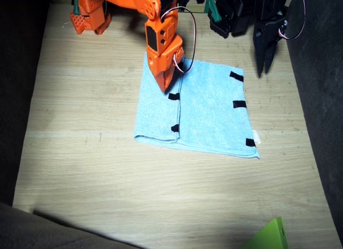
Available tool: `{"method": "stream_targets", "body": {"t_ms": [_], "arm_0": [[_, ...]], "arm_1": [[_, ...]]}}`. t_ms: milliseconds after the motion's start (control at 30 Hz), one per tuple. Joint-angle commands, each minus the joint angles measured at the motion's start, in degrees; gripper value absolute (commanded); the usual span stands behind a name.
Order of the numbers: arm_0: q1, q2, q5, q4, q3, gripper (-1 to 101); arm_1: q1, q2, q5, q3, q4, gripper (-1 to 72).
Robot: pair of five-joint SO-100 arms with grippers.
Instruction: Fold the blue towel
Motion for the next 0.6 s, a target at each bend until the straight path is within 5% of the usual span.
{"method": "stream_targets", "body": {"t_ms": [0, 567], "arm_0": [[1.05, 1.49, 0.62, 0.35, 0.18, 19], [1.05, 2.81, 0.53, 0.53, 0.7, 18]], "arm_1": [[0.0, -0.7, 1.76, 0.18, 0.35, -0.1], [-5.71, -5.45, 2.37, 12.3, 0.44, -0.1]]}}
